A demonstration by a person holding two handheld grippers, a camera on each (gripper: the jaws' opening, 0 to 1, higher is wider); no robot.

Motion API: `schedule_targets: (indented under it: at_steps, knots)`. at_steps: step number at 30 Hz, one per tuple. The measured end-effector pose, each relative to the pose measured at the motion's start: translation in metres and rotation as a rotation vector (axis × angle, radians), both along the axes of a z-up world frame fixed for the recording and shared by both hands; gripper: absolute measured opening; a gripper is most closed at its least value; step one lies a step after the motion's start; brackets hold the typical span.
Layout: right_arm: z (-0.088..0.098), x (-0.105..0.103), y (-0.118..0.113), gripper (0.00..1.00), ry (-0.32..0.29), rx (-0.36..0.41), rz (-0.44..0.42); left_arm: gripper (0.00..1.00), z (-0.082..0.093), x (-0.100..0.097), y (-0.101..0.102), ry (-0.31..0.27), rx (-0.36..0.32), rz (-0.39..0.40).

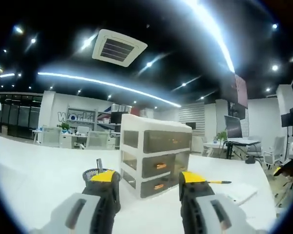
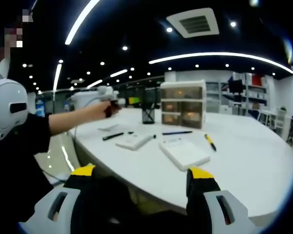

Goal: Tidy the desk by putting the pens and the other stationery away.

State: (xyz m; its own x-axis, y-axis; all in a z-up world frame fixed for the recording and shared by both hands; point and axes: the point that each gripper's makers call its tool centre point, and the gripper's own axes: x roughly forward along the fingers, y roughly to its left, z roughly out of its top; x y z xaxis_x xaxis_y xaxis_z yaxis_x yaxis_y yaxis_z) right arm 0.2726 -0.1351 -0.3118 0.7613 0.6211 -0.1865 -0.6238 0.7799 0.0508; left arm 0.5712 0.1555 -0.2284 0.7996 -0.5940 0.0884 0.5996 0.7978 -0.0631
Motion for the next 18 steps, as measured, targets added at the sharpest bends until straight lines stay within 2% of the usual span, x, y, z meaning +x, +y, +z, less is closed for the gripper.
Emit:
schedule_targets:
  at_steps: [3,18]
  knots:
    - [0.001,0.001,0.000,0.70,-0.002,0.002,0.000,0.54,-0.004,-0.015,-0.001,0.026,-0.038,-0.023]
    - [0.001,-0.001,0.002,0.70,-0.005,-0.004,0.005,0.57,-0.033,-0.084,-0.004,0.054,-0.013,-0.060]
